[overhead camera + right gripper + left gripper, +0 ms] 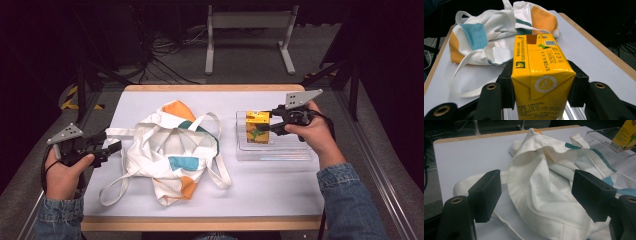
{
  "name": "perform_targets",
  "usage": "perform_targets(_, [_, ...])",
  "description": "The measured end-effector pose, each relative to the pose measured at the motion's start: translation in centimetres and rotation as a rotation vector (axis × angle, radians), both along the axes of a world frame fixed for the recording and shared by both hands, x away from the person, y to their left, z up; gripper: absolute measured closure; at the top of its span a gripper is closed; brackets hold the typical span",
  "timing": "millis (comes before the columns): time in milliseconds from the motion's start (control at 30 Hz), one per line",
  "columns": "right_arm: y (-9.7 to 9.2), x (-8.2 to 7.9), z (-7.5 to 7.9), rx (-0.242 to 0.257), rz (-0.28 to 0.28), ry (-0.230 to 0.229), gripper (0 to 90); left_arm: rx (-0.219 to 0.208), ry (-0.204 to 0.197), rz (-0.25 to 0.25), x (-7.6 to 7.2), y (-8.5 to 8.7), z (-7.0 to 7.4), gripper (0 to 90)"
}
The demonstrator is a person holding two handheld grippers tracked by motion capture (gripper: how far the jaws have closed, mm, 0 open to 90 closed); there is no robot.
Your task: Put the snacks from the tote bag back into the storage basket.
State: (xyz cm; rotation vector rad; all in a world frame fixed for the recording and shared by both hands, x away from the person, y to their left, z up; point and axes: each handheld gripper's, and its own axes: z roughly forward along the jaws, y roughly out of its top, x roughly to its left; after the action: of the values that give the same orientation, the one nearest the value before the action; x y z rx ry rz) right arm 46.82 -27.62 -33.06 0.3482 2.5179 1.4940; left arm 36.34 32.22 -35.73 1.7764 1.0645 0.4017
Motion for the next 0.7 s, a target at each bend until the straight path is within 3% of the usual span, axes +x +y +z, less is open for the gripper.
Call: perform_targets(700, [0.4, -0.2, -2.6, -0.034, 0.049, 0.055, 50.7, 0.000, 0.000, 0.009, -0.3, 0.2, 0.0, 24.5])
